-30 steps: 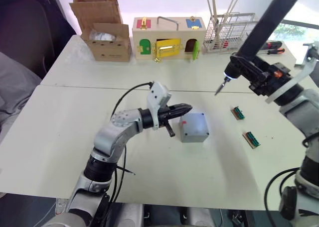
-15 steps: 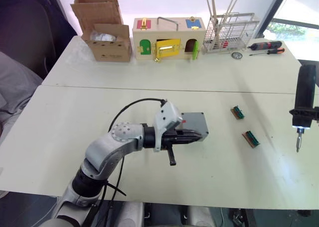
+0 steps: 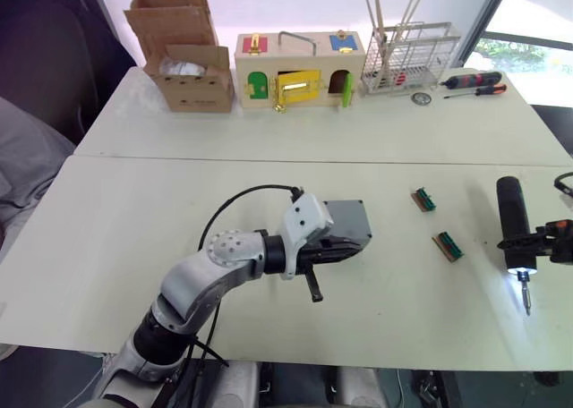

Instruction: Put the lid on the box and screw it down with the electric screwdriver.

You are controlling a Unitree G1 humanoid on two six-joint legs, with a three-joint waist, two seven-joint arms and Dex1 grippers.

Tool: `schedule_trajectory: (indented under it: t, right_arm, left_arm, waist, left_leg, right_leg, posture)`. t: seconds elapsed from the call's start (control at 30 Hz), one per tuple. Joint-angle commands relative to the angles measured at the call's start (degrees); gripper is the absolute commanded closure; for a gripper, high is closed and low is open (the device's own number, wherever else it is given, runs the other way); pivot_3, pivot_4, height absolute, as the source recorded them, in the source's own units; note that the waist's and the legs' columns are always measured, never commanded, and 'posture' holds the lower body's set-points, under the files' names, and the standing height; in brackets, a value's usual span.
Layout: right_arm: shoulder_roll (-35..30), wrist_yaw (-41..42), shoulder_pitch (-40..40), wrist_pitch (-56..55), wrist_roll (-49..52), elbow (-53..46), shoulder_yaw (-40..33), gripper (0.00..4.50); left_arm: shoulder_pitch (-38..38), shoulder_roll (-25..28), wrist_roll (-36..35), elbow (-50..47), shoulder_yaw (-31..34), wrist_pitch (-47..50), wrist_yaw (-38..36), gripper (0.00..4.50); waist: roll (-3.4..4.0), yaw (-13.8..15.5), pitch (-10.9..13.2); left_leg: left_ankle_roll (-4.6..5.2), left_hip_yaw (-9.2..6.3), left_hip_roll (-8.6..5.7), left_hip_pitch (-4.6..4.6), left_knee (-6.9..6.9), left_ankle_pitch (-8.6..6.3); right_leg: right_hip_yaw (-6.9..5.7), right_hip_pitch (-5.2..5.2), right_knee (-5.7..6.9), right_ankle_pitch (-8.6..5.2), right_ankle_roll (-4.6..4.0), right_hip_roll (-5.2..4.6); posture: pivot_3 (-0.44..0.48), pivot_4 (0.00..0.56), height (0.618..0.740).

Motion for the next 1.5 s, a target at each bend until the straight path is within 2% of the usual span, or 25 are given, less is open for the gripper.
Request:
schedule_trajectory:
  t: [0.03, 0.1, 0.13, 0.3, 0.47, 0.57, 0.67, 0.73, 0.83, 0.87, 0.97, 1.1, 1.2, 1.5]
  right_arm:
    - [-0.2, 3.0, -1.9, -1.7, -3.7, 1.2, 0.9, 2.68]
    - [0.5, 3.0, -2.0, -2.3, -5.2, 1.9, 1.2, 2.68]
    - [1.1, 2.7, -2.2, -3.1, -6.1, 2.5, 1.1, 1.63]
    - [2.2, 0.6, -1.9, -8.6, -8.7, 2.0, -1.6, 0.03]
    - [1.8, -4.5, -3.0, -17.9, -8.6, -4.7, -11.0, 0.03]
    - [5.1, -3.2, 2.9, -22.4, -2.3, -20.8, -21.8, 0.03]
    - [10.0, -2.8, 12.0, -19.7, 3.8, -37.6, -27.6, 0.03]
    - [11.9, -3.7, 18.6, -21.1, 3.4, -47.4, -26.7, 0.03]
    - [11.6, -4.3, 24.5, -22.6, 0.8, -53.8, -24.2, 0.03]
    - [13.2, -5.0, 25.6, -21.8, 2.0, -55.3, -24.2, 0.03]
    - [19.5, -8.0, 30.0, -20.5, 4.9, -61.1, -22.0, 0.03]
    - [23.8, -11.2, 30.7, -21.2, 3.4, -62.5, -18.3, 0.03]
    - [26.3, -13.2, 30.6, -21.3, 2.8, -63.1, -15.3, 0.03]
    - [33.5, -18.7, 32.2, -17.4, 5.7, -69.0, -11.6, 0.03]
  left_arm:
    - [0.7, 0.0, -0.5, -2.5, 1.0, -0.3, 1.0, 4.4]
    - [1.1, 0.3, -0.5, -2.6, 0.9, -0.3, 1.2, 4.4]
    - [1.4, 0.5, -0.5, -2.4, 1.0, -0.4, 1.3, 4.4]
    - [2.7, 0.2, -1.3, -0.6, 6.3, -1.5, 3.0, 4.4]
    - [2.8, 0.4, -5.3, -0.8, 16.3, -0.4, 5.3, 4.4]
    - [3.0, 1.7, -7.0, -0.7, 20.5, 1.6, 6.6, 4.4]
    - [4.1, 3.5, -6.7, 1.2, 21.0, 2.6, 7.0, 4.4]
    - [5.2, 4.4, -6.2, 3.5, 20.7, 3.7, 7.2, 4.4]
    - [6.6, 5.0, -6.1, 5.7, 20.1, 3.2, 6.4, 4.4]
    - [7.4, 5.6, -5.1, 6.2, 18.7, 2.3, 5.7, 4.4]
    - [6.7, 2.8, -3.0, 8.3, 14.8, -0.3, 6.2, 4.4]
    - [4.3, 1.9, 0.3, 12.2, 10.5, -3.3, 4.4, 4.4]
    - [0.2, 0.7, 4.4, 19.4, 7.0, -5.5, 4.1, 4.4]
    - [-11.6, -4.4, 8.9, 35.6, 1.2, -15.2, -7.1, 4.4]
  waist:
    - [0.03, 0.1, 0.0]
    - [0.03, 0.1, 0.0]
    - [0.03, 0.0, 0.0]
    - [0.01, 0.0, 0.0]
    - [0.02, -0.1, 0.0]
    - [-0.01, -0.1, 0.0]
    - [-0.23, 0.1, 0.0]
    - [-0.27, 0.4, 0.0]
    - [-0.24, 1.0, 0.0]
    - [-0.25, 1.1, 0.0]
    - [-0.4, 1.6, 0.0]
    - [-0.45, 1.4, 0.0]
    - [-0.45, 1.5, 0.0]
    - [-0.47, 1.4, 0.0]
  left_leg:
    - [-0.01, -0.02, -0.01, 0.0, 0.0, 0.01]
    - [-0.02, -0.02, -0.02, 0.0, 0.0, 0.01]
    - [-0.02, -0.02, -0.02, 0.0, 0.0, 0.01]
    - [-0.03, -0.02, -0.01, 0.0, 0.17, 0.01]
    - [-0.02, -0.01, -0.01, 0.0, 0.38, 0.01]
    - [-0.02, -0.02, 0.02, 0.0, 0.48, 0.01]
    - [-0.08, -0.18, 0.1, 0.0, 0.5, 0.04]
    - [-0.1, -0.3, 0.1, 0.02, 0.52, 0.05]
    - [-0.01, -0.22, 0.02, 0.03, 0.66, -0.01]
    - [0.04, -0.2, 0.0, 0.03, 0.7, -0.04]
    - [0.23, -0.16, -0.01, 0.05, 0.75, -0.15]
    - [0.08, -0.22, -0.03, 0.05, 0.76, -0.07]
    - [0.15, -0.21, -0.02, 0.07, 0.75, -0.11]
    - [0.36, -0.22, -0.02, 0.07, 0.75, -0.23]
  right_leg:
    - [0.0, 0.0, 0.03, 0.01, 0.01, 0.0]
    - [0.0, 0.01, 0.04, 0.02, 0.03, -0.01]
    - [0.0, 0.02, 0.03, 0.02, 0.04, -0.01]
    - [0.0, 0.07, 0.07, 0.06, 0.09, 0.0]
    - [0.01, 0.05, 0.35, 0.07, 0.11, -0.04]
    - [0.0, 0.01, 0.56, 0.04, 0.18, -0.03]
    - [-0.07, 0.04, 0.67, 0.03, 0.2, 0.06]
    - [-0.18, 0.17, 0.66, 0.02, 0.2, 0.06]
    - [-0.14, 0.22, 0.67, 0.02, 0.2, -0.04]
    - [-0.11, 0.22, 0.67, 0.02, 0.2, -0.05]
    - [-0.04, 0.26, 0.65, 0.02, 0.17, -0.07]
    - [-0.06, 0.29, 0.65, 0.02, 0.15, -0.09]
    - [-0.06, 0.27, 0.66, -0.08, -0.05, -0.07]
    - [-0.08, 0.27, 0.68, 0.03, 0.16, -0.04]
  posture:
    - [0.0, 0.15, 0.729]
    - [0.0, 0.15, 0.729]
    - [0.0, 0.15, 0.729]
    - [0.0, 0.15, 0.729]
    - [0.0, 0.15, 0.729]
    - [0.0, 0.15, 0.729]
    - [0.0, 0.15, 0.729]
    - [0.0, 0.15, 0.729]
    - [0.0, 0.15, 0.729]
    - [0.0, 0.15, 0.729]
    - [0.0, 0.15, 0.729]
    - [0.0, 0.15, 0.729]
    - [0.0, 0.15, 0.729]
    - [0.0, 0.15, 0.729]
